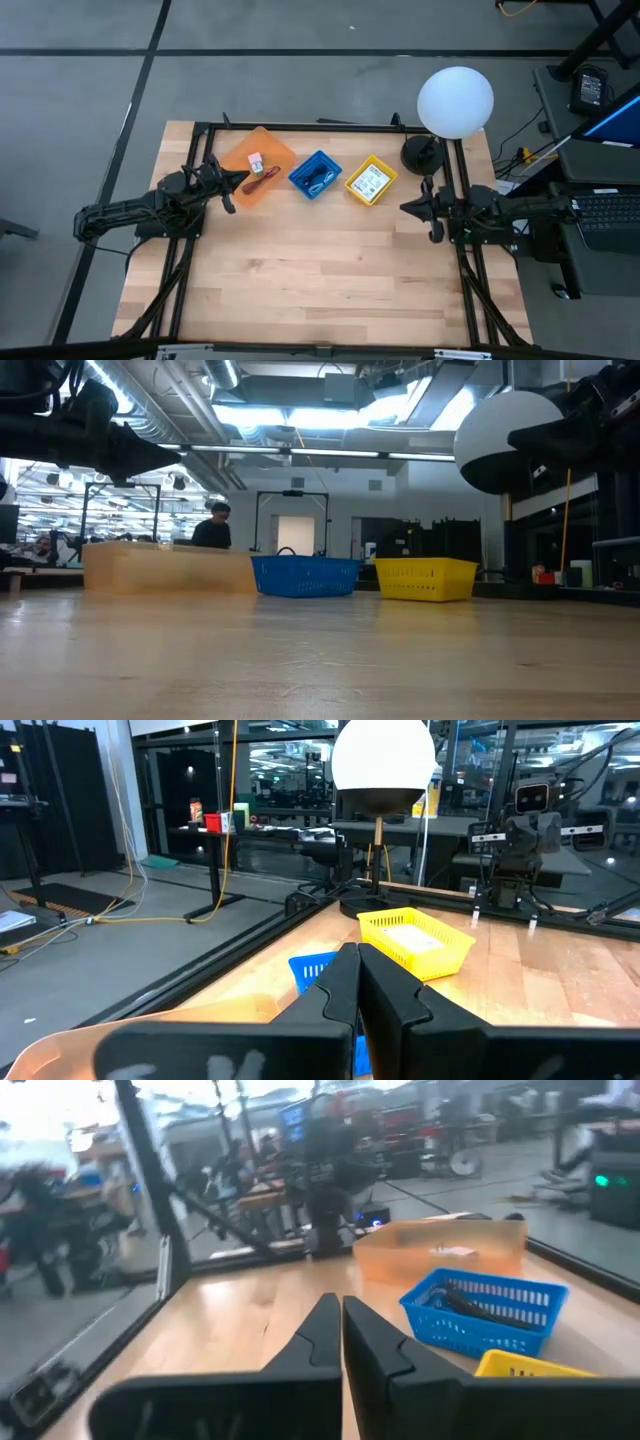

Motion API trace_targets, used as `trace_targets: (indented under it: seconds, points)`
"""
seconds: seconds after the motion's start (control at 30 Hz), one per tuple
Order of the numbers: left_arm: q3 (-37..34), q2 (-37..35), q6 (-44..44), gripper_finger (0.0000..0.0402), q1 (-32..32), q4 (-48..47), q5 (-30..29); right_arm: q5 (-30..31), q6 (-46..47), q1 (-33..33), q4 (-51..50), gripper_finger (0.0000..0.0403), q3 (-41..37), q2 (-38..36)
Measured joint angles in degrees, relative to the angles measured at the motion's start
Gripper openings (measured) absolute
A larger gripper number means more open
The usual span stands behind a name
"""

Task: Pick and place items into bin
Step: Return to Home Position

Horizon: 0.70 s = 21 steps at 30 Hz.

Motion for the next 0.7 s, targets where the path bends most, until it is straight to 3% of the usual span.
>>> trace_targets:
  seconds: [0.23, 0.7]
  points:
    - [0.0, 0.0, 0.0, 0.0004, 0.0, 0.0, 0.0, -8.1, -7.4, 0.1, -3.2, 0.0, 0.0, 0.0]
    - [0.0, 0.0, 0.0, 0.0004, 0.0, 0.0, 0.0, -9.6, -9.2, 2.3, -5.0, 0.0, 0.0, -3.5]
